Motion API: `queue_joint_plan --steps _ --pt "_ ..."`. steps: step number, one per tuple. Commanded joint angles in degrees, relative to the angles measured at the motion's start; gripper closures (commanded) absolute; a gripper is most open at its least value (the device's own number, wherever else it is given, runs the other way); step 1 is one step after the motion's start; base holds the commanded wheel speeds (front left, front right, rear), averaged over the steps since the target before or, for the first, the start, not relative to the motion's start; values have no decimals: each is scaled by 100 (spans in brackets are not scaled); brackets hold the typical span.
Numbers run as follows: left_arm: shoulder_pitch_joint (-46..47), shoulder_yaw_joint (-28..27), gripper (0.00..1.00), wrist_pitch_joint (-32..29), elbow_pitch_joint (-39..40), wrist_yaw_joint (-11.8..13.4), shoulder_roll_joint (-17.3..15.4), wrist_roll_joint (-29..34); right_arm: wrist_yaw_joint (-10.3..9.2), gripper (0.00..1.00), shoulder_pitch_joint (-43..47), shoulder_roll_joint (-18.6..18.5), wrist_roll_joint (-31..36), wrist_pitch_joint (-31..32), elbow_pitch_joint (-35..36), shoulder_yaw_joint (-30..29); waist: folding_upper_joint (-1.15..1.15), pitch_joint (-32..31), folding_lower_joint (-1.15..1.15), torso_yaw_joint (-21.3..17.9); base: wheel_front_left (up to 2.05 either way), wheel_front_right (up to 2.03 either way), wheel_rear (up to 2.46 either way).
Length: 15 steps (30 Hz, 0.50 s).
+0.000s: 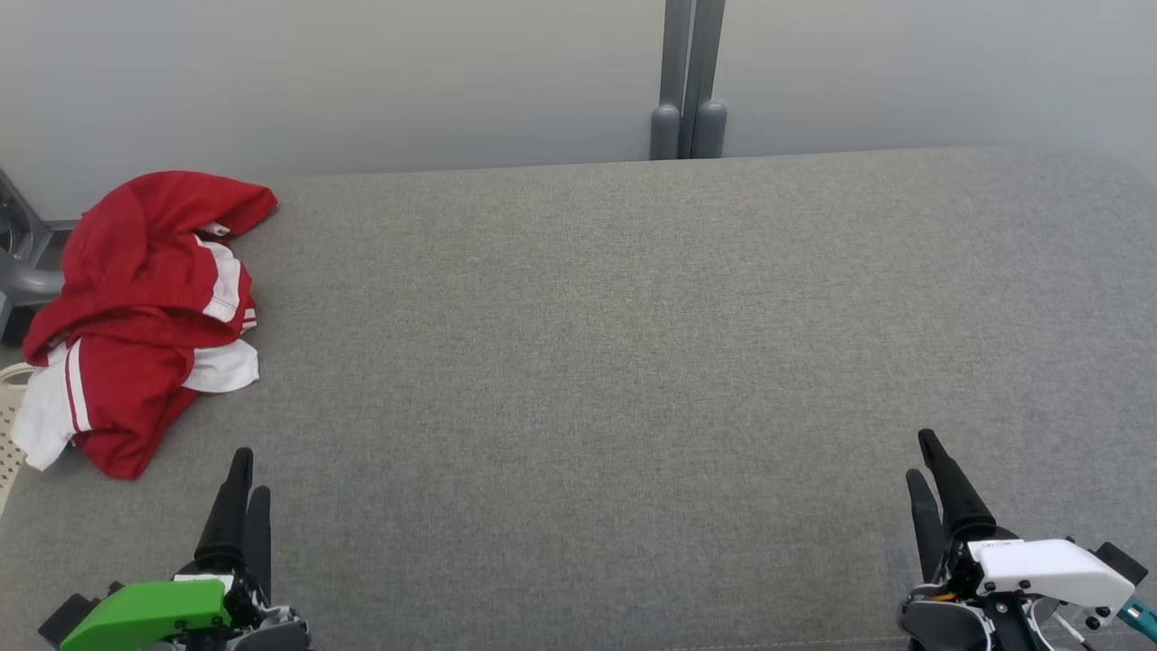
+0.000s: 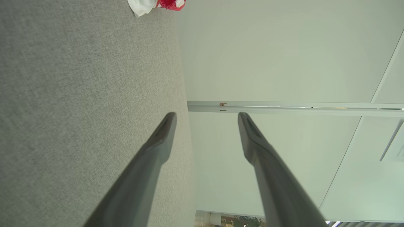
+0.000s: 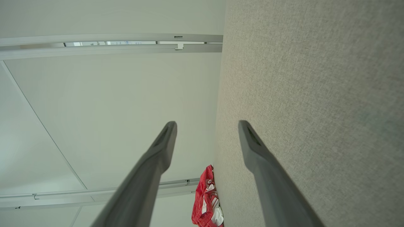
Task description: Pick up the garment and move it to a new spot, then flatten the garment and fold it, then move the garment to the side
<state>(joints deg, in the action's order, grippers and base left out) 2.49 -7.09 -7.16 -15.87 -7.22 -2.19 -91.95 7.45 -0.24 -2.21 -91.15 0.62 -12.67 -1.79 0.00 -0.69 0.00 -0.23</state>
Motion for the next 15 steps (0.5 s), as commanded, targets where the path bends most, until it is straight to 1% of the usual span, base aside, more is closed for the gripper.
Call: queue_joint_plan --steps 1,7,9,10,11,15 --pt "15 40 0 97 95 -12 -30 152 2 0 -99 -25 136 -83 45 60 0 -15 0 -5 0 0 0" --pt "-3 53 0 250 66 -1 -34 427 2 0 -140 -29 380 -192 -26 95 0 -44 0 -13 0 0 0" --pt "-6 75 0 309 61 24 -35 613 2 0 -155 -31 466 -234 -66 99 0 -56 0 -14 0 0 0" --pt "-11 94 0 367 66 58 -37 808 2 0 -175 -32 590 -274 -95 109 0 -68 0 -15 0 0 0" --pt "-11 94 0 367 66 58 -37 808 2 0 -175 -32 590 -274 -95 109 0 -68 0 -15 0 0 0" --pt "-22 134 0 480 83 139 -40 1205 2 0 -208 -35 901 -353 -135 130 0 -90 0 -18 0 0 0"
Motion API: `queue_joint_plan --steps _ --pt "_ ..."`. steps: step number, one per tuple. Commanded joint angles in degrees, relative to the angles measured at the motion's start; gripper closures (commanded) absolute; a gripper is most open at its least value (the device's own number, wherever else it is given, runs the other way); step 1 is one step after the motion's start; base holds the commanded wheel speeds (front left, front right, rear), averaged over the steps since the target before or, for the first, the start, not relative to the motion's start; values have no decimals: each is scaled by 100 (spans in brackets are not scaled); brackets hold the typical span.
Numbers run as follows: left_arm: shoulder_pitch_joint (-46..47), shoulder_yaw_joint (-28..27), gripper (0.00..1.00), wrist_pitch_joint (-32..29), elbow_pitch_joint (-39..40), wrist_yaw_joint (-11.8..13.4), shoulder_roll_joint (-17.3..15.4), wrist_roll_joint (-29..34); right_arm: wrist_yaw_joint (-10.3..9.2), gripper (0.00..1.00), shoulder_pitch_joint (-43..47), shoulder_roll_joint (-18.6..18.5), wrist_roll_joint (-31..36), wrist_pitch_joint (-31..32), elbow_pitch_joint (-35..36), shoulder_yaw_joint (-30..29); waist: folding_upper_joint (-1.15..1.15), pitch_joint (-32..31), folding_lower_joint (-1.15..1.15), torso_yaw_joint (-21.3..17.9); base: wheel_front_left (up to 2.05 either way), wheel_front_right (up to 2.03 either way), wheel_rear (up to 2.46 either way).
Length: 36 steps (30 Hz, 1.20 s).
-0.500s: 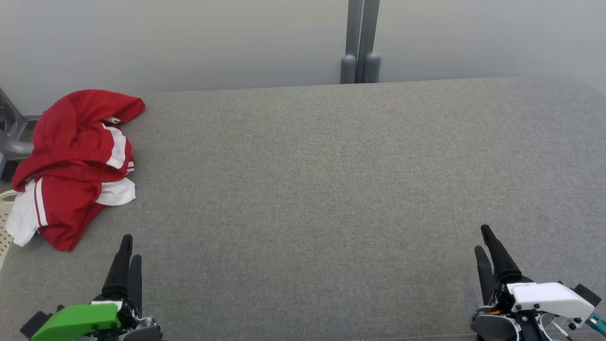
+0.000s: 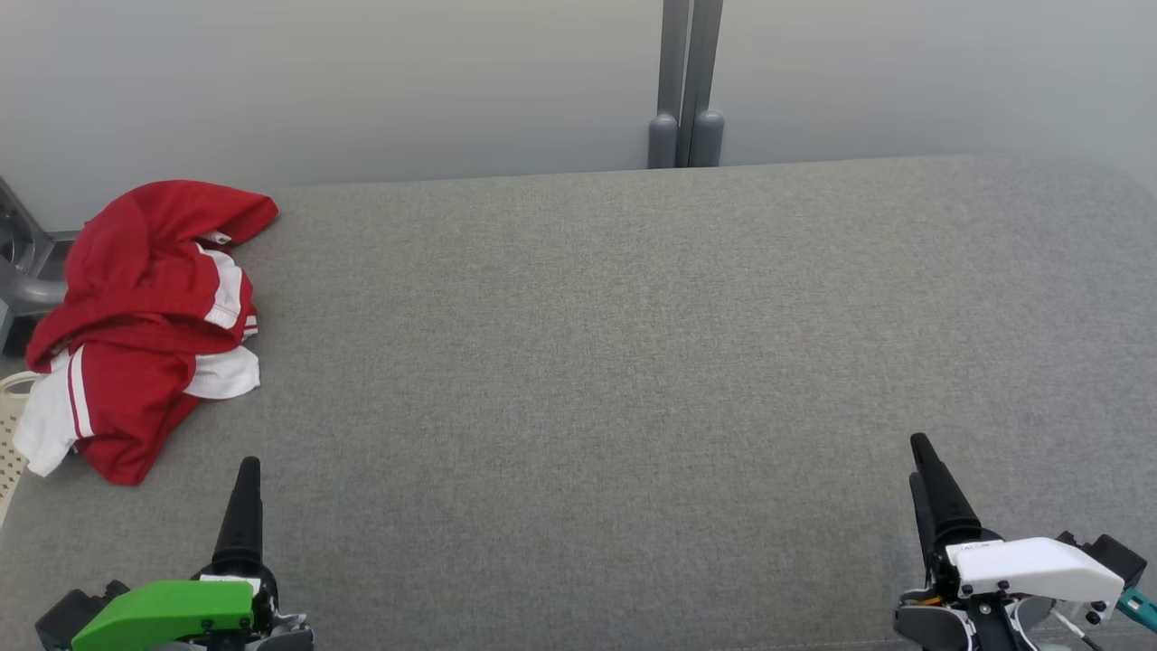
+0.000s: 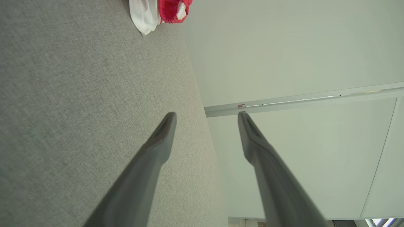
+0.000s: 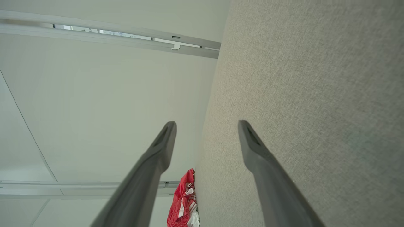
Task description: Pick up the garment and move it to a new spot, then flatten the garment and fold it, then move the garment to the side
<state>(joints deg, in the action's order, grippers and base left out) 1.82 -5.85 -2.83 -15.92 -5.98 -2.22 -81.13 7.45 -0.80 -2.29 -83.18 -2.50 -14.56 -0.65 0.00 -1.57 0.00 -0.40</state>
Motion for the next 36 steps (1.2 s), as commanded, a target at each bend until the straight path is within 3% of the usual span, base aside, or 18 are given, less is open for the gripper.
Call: queue_joint_plan --steps 1,14,25,36 --pt "42 30 0 74 88 36 -38 231 2 0 -161 -28 219 -59 34 32 0 -8 0 -2 0 0 0" --pt "43 319 0 406 22 256 -66 1889 2 0 -341 -36 1819 -291 -371 200 0 -84 0 -14 0 0 0" --pt "148 722 0 653 -174 509 -298 3306 3 0 -586 -43 3450 -308 -649 172 0 -120 0 -38 0 0 0" --pt "224 1042 0 855 -212 663 -471 4332 3 0 -647 -48 4522 -201 -707 201 0 -162 0 -28 0 0 0"
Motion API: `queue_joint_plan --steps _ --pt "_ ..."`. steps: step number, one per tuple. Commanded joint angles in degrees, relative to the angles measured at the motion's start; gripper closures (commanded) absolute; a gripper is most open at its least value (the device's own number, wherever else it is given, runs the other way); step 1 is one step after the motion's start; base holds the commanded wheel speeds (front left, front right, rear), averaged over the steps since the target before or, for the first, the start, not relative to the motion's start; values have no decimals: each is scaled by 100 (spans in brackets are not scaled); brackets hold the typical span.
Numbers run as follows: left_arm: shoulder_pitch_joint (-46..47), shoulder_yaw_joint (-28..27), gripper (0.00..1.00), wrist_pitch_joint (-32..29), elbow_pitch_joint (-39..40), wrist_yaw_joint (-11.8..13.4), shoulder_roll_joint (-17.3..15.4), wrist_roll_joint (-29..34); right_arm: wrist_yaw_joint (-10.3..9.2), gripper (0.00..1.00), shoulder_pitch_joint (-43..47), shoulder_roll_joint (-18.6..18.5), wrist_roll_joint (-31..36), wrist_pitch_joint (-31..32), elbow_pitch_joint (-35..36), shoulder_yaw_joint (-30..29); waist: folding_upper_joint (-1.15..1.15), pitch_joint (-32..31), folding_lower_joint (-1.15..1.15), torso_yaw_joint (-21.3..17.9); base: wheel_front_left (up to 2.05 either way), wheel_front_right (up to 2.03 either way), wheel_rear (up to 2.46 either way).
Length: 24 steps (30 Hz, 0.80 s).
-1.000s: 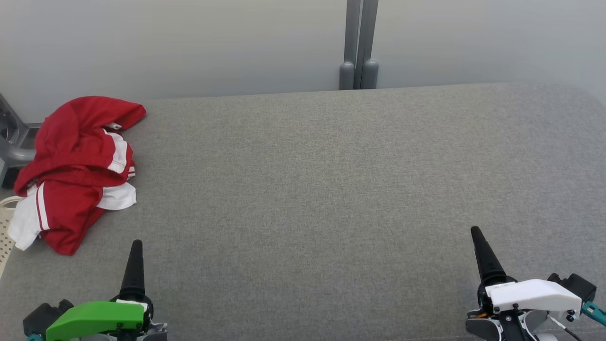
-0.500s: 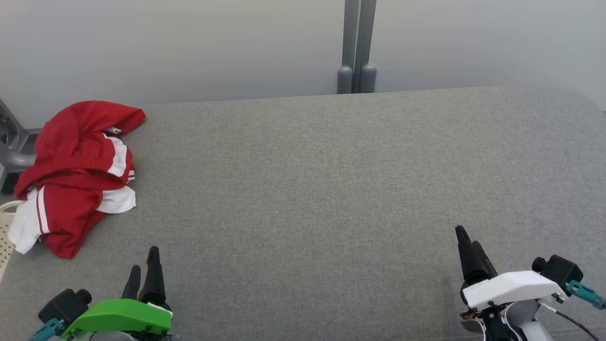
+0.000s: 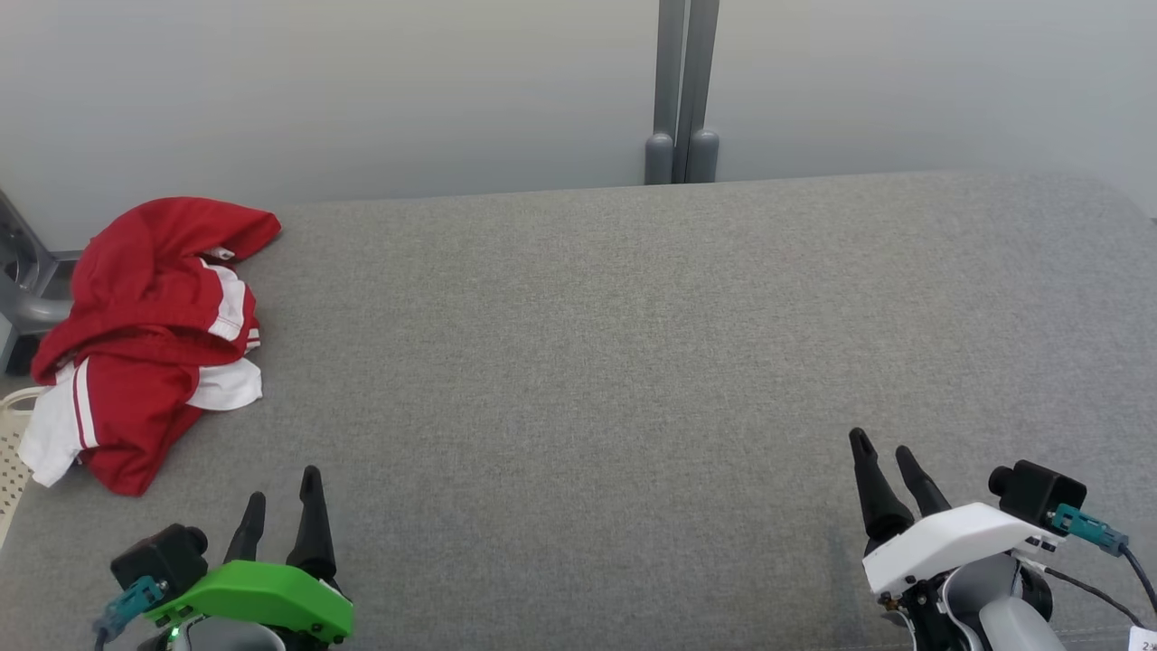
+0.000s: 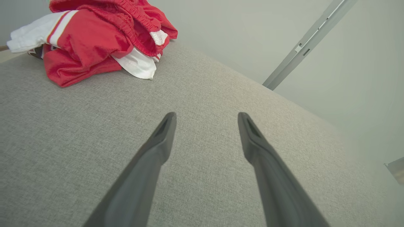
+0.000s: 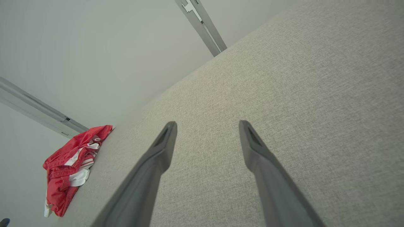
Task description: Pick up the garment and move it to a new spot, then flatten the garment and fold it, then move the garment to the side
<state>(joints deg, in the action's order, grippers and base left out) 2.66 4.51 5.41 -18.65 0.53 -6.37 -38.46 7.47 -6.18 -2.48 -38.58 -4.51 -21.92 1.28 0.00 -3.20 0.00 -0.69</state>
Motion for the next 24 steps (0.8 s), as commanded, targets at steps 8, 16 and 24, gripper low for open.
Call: queue_joint_plan --steps 8,16,24 --pt "226 210 0 183 -137 127 -134 671 2 0 -151 -33 854 81 -21 44 0 -33 0 -10 0 0 0" --pt "324 308 0 317 -308 158 -199 1066 3 0 -182 -37 1440 69 -60 7 0 -72 0 -22 0 0 0" --pt "400 406 0 420 -547 205 -241 1397 2 0 -223 -39 1806 51 -145 106 0 -119 0 -26 0 0 0"
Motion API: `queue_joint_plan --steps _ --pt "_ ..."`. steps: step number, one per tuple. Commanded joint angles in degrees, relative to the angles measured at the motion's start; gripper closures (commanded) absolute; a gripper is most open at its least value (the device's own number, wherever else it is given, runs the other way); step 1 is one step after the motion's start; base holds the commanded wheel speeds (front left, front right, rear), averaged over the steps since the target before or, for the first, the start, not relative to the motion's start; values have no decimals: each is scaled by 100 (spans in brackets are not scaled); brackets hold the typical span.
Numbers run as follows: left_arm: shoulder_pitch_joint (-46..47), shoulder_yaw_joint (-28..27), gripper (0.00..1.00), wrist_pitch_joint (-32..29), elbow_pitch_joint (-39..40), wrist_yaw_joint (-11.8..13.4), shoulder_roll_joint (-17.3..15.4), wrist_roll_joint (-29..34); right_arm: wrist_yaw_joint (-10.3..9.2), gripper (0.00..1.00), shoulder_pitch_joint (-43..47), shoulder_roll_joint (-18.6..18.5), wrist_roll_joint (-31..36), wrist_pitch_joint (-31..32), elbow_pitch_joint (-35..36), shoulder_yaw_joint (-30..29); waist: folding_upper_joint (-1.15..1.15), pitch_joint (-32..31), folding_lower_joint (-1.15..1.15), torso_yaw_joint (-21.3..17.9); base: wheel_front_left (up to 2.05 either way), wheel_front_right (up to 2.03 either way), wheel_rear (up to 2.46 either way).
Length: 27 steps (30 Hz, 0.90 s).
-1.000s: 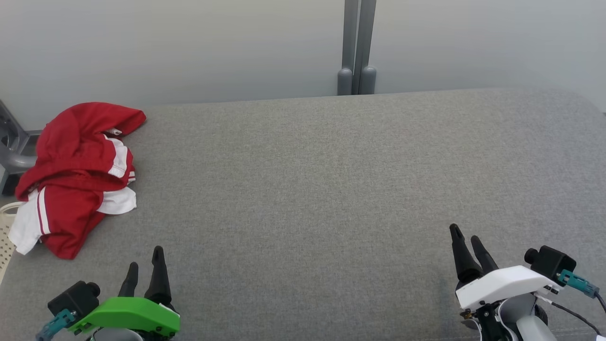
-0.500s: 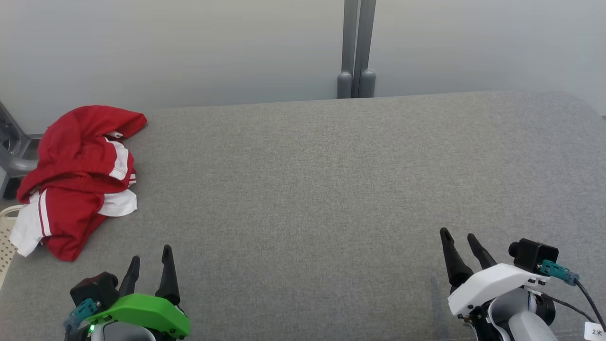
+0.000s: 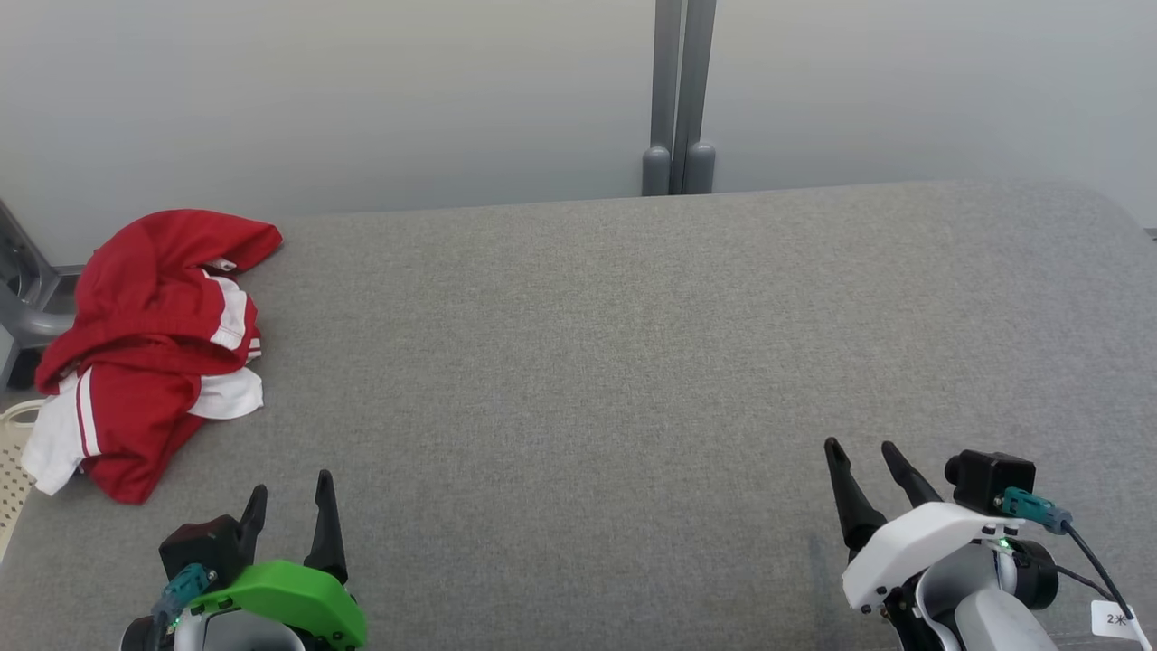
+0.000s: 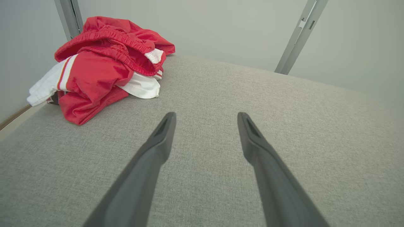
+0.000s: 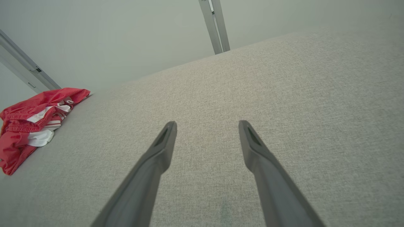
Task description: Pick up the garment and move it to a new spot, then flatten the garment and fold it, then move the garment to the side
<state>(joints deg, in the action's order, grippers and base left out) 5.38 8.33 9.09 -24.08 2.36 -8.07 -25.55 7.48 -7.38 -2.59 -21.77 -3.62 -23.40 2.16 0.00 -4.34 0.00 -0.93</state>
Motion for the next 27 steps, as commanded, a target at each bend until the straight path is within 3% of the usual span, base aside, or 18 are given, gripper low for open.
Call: queue_joint_plan --steps 1,27 --pt "147 42 0 87 -40 27 -79 182 1 0 -122 -30 211 -54 -17 43 0 -16 0 -4 0 0 0" --pt "-39 138 0 399 -276 94 -221 780 1 0 -105 -39 1397 -281 -242 27 0 -135 0 -23 0 0 0"
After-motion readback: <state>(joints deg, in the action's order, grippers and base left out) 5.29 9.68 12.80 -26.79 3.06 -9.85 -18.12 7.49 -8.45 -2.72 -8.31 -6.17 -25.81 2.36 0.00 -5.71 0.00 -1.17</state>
